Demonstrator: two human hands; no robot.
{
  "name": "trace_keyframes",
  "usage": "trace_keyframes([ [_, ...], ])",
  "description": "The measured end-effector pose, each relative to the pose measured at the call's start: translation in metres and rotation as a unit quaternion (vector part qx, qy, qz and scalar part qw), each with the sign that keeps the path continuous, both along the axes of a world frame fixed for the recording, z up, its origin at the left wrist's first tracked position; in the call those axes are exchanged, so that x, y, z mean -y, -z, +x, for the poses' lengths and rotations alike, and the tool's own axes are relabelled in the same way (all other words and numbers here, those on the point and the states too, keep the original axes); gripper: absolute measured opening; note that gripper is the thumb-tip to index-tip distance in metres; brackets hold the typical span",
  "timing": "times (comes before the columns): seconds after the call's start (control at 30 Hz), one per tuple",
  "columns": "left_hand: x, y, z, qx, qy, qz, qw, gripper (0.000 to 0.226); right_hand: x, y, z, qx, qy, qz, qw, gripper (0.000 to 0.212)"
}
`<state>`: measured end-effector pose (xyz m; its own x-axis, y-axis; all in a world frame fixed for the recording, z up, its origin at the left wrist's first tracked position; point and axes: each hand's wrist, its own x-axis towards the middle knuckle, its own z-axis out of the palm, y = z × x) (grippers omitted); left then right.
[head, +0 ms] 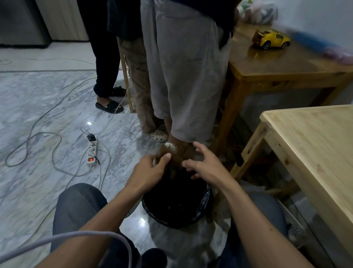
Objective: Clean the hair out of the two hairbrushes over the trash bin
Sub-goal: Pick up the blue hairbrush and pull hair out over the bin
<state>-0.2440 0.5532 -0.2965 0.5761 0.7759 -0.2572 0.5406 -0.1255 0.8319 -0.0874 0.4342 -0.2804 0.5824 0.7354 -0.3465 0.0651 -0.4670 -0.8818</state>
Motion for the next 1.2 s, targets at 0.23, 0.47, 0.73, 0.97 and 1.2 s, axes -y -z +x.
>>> trace_keyframes([
  [0.23, -0.033, 0.001, -0.023, 0.089, -0.177, -0.089, 0.976, 0.044, 0.008, 0.006, 0.011, 0.132, 0.160, -0.038, 0.978, 0.010],
  [0.47, -0.027, -0.013, -0.035, 0.052, -0.122, -0.117, 0.984, 0.045, 0.015, 0.020, 0.023, 0.086, 0.078, -0.095, 0.989, 0.017],
  [0.73, -0.008, -0.040, -0.014, 0.032, 0.020, -0.121, 0.992, 0.023, 0.002, 0.002, 0.007, 0.018, -0.025, -0.090, 0.996, 0.067],
  [0.97, -0.001, -0.047, -0.010, 0.038, 0.066, -0.130, 0.989, 0.029, -0.008, 0.006, 0.000, 0.051, -0.027, 0.021, 0.998, 0.037],
  [1.2, -0.020, -0.029, -0.012, 0.114, -0.123, -0.188, 0.968, 0.027, -0.003, 0.012, 0.009, 0.159, 0.041, -0.049, 0.985, 0.010],
])
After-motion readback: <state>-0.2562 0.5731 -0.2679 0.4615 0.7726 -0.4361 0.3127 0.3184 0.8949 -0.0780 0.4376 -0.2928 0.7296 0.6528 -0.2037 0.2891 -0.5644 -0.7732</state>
